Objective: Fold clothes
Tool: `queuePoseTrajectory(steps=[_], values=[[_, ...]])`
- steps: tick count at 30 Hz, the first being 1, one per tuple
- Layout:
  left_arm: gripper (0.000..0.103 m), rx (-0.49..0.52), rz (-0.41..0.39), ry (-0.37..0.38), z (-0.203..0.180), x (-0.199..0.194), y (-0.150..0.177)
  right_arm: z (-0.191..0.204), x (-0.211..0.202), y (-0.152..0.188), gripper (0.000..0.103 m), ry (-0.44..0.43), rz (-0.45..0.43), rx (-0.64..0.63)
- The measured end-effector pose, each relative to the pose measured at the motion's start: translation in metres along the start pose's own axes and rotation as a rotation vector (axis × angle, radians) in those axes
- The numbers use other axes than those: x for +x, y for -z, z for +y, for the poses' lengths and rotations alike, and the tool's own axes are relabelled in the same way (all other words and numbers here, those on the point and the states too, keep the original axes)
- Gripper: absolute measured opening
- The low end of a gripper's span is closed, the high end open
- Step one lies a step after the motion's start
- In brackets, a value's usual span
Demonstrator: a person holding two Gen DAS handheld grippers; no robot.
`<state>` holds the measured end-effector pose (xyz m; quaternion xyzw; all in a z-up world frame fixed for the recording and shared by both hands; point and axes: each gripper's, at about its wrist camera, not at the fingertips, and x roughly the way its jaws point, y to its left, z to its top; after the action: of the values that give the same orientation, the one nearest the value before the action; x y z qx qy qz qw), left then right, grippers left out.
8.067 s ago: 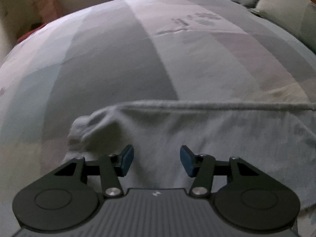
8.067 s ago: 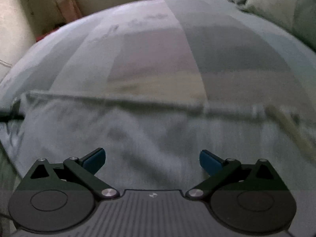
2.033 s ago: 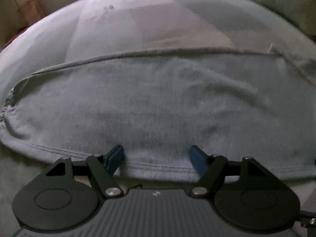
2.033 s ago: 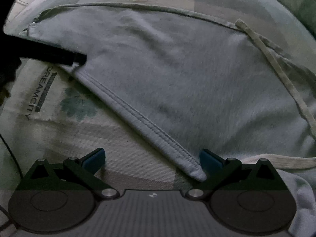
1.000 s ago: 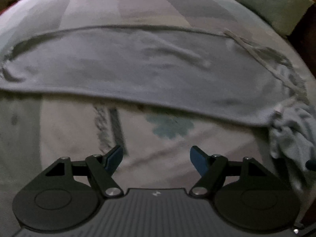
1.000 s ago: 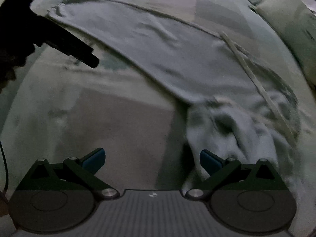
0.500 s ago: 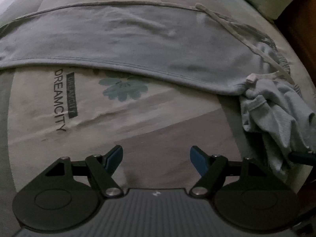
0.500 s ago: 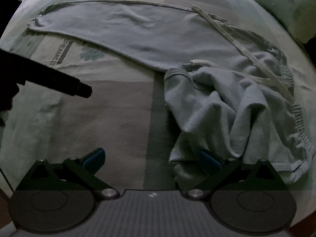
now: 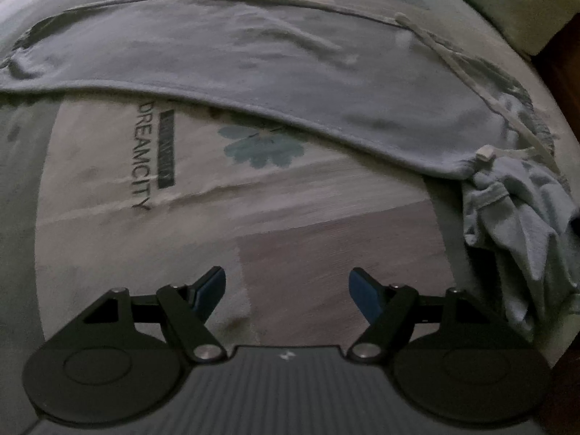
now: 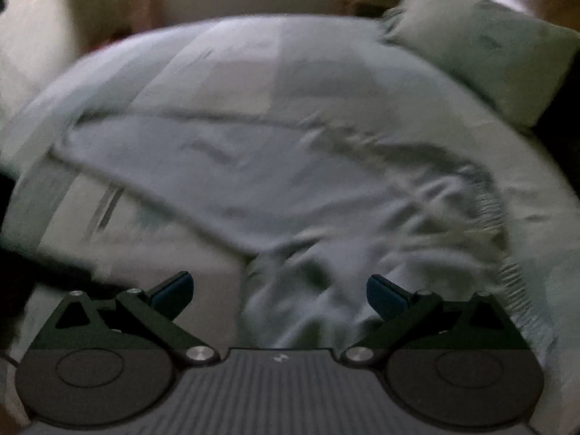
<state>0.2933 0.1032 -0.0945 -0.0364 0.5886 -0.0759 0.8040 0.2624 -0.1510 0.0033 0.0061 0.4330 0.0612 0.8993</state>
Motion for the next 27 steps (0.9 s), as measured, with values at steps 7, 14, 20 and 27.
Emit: queuePoseTrajectory(steps=[7, 14, 20, 27], values=[[0.076, -0.044, 0.019, -0.017, -0.001, 0.007, 0.004, -0.111, 0.025, -0.003, 0.103, 0.110, 0.029, 0.256], [0.076, -0.045, 0.028, -0.043, -0.020, 0.016, -0.003, -0.200, 0.072, 0.005, 0.103, -0.019, 0.099, 0.408], [0.076, -0.046, 0.033, -0.049, -0.041, 0.023, -0.012, -0.229, 0.122, 0.008, 0.102, -0.084, 0.195, 0.400], [0.076, -0.018, 0.019, -0.040, -0.064, 0.025, -0.020, -0.268, 0.110, 0.008, 0.100, -0.082, 0.183, 0.398]])
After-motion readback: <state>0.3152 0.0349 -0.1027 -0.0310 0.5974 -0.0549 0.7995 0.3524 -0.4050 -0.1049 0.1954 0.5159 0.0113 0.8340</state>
